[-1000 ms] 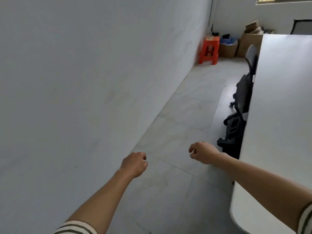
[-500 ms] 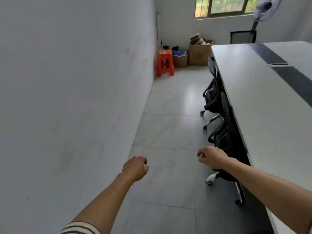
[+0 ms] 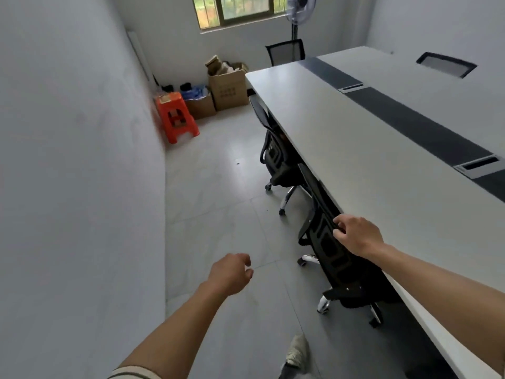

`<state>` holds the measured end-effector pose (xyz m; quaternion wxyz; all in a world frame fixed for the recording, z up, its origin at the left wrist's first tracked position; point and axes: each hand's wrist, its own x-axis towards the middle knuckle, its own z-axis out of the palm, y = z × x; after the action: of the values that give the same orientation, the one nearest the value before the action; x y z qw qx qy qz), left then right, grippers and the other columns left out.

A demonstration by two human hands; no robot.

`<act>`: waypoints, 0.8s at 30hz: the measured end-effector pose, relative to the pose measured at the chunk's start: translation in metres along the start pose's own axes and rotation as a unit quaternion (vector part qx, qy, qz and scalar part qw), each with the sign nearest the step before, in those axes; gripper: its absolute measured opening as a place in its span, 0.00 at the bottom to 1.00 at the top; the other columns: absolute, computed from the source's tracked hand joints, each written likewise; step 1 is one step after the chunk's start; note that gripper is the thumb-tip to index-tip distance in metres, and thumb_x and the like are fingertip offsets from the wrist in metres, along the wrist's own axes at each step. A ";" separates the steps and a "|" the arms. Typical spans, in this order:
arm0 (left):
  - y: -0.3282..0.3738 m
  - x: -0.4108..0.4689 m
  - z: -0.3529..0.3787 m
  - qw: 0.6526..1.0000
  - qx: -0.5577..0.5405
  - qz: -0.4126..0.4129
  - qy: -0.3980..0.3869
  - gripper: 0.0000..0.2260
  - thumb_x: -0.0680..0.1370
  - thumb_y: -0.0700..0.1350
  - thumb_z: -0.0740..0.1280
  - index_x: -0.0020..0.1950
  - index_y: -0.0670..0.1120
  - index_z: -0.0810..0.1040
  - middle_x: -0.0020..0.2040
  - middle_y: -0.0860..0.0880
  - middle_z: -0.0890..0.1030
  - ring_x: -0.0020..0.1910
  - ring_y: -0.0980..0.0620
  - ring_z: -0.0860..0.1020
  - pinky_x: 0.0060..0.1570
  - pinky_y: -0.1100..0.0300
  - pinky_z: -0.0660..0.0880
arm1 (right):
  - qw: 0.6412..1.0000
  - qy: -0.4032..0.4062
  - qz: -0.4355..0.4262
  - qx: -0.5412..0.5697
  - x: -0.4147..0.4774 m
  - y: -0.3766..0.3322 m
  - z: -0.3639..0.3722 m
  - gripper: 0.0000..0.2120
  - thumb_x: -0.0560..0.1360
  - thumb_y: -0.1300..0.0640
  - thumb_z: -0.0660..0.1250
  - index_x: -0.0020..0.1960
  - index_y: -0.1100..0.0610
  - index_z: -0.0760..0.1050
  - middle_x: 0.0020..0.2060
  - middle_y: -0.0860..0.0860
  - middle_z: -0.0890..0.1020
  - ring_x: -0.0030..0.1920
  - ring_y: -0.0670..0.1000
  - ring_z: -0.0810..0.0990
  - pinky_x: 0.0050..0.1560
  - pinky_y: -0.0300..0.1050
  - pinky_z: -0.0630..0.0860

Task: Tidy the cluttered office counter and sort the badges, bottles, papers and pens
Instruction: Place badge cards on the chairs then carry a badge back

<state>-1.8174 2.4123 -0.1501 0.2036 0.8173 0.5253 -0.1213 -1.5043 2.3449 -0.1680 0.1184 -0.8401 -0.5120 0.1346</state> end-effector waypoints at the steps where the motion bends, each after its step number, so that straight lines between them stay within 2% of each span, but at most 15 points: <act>1: 0.003 0.023 -0.011 1.000 0.012 0.011 -0.005 0.15 0.79 0.53 0.61 0.64 0.51 0.75 0.58 0.48 0.80 0.55 0.48 0.78 0.53 0.56 0.74 | 1.000 -0.010 0.017 0.007 0.019 0.002 0.003 0.18 0.75 0.48 0.65 0.65 0.49 0.75 0.55 0.49 0.82 0.55 0.54 0.80 0.52 0.47 0.76; 4: 0.014 0.096 -0.047 0.998 0.038 0.036 -0.017 0.15 0.79 0.54 0.61 0.64 0.51 0.74 0.57 0.48 0.80 0.54 0.48 0.78 0.52 0.55 0.74 | 0.995 -0.045 0.083 0.032 0.073 0.009 0.010 0.24 0.74 0.44 0.66 0.68 0.49 0.70 0.60 0.50 0.80 0.59 0.53 0.78 0.56 0.48 0.76; 8: 0.027 0.152 -0.075 0.997 0.036 0.069 -0.006 0.15 0.80 0.53 0.61 0.64 0.51 0.74 0.57 0.49 0.80 0.54 0.49 0.78 0.52 0.56 0.74 | 0.985 -0.099 0.128 0.052 0.101 0.009 0.018 0.35 0.72 0.36 0.66 0.73 0.50 0.63 0.68 0.50 0.74 0.66 0.53 0.73 0.60 0.50 0.73; 11: 0.040 0.193 -0.085 0.992 0.051 0.113 -0.025 0.15 0.80 0.53 0.61 0.65 0.51 0.74 0.58 0.49 0.79 0.56 0.49 0.77 0.53 0.56 0.74 | 0.971 -0.155 0.174 0.058 0.113 0.008 0.034 0.40 0.70 0.35 0.66 0.75 0.51 0.59 0.69 0.51 0.72 0.67 0.54 0.72 0.62 0.50 0.73; 13: 0.049 0.218 -0.088 0.984 0.074 0.158 -0.033 0.15 0.80 0.53 0.61 0.65 0.51 0.74 0.60 0.49 0.78 0.58 0.49 0.75 0.54 0.56 0.73 | 0.959 -0.187 0.201 0.072 0.119 0.005 0.044 0.37 0.71 0.40 0.65 0.76 0.51 0.58 0.66 0.52 0.74 0.64 0.55 0.74 0.61 0.49 0.74; 15: 0.053 0.243 -0.087 0.974 0.096 0.200 -0.043 0.16 0.80 0.52 0.61 0.66 0.50 0.73 0.62 0.50 0.76 0.60 0.49 0.74 0.56 0.56 0.72 | 0.950 -0.196 0.223 0.100 0.120 -0.002 0.054 0.30 0.74 0.49 0.61 0.75 0.50 0.61 0.64 0.52 0.76 0.61 0.56 0.76 0.59 0.48 0.74; 17: 0.058 0.262 -0.086 0.961 0.116 0.245 -0.050 0.17 0.80 0.51 0.61 0.68 0.50 0.72 0.63 0.49 0.75 0.60 0.48 0.74 0.56 0.55 0.73 | 0.948 -0.191 0.232 0.106 0.117 -0.007 0.059 0.27 0.75 0.56 0.57 0.74 0.49 0.63 0.64 0.52 0.77 0.62 0.56 0.76 0.58 0.47 0.74; 21: 0.062 0.294 -0.083 0.936 0.140 0.323 -0.029 0.22 0.79 0.49 0.63 0.73 0.49 0.65 0.67 0.47 0.69 0.63 0.47 0.70 0.57 0.56 0.71 | 0.947 -0.180 0.245 0.099 0.102 -0.022 0.058 0.28 0.75 0.61 0.56 0.74 0.45 0.64 0.67 0.50 0.75 0.63 0.54 0.75 0.59 0.45 0.74; 22: 0.065 0.309 -0.083 0.907 0.166 0.386 -0.027 0.24 0.78 0.48 0.64 0.74 0.49 0.63 0.68 0.46 0.67 0.65 0.46 0.68 0.59 0.56 0.70 | 0.936 -0.171 0.286 0.110 0.088 -0.037 0.062 0.29 0.75 0.61 0.55 0.74 0.44 0.64 0.67 0.50 0.75 0.63 0.54 0.76 0.58 0.45 0.74; 24: 0.064 0.319 -0.083 0.883 0.203 0.423 0.000 0.30 0.76 0.48 0.67 0.75 0.50 0.58 0.72 0.45 0.62 0.70 0.44 0.63 0.64 0.54 0.67 | 0.933 -0.180 0.289 0.116 0.075 -0.049 0.068 0.29 0.75 0.61 0.55 0.74 0.41 0.63 0.67 0.50 0.75 0.62 0.53 0.76 0.58 0.44 0.75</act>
<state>-1.6268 2.6852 -0.1947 0.0649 0.9853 0.0936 -0.1275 -1.5354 2.4383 -0.2231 0.0769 -0.8941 -0.2403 0.3700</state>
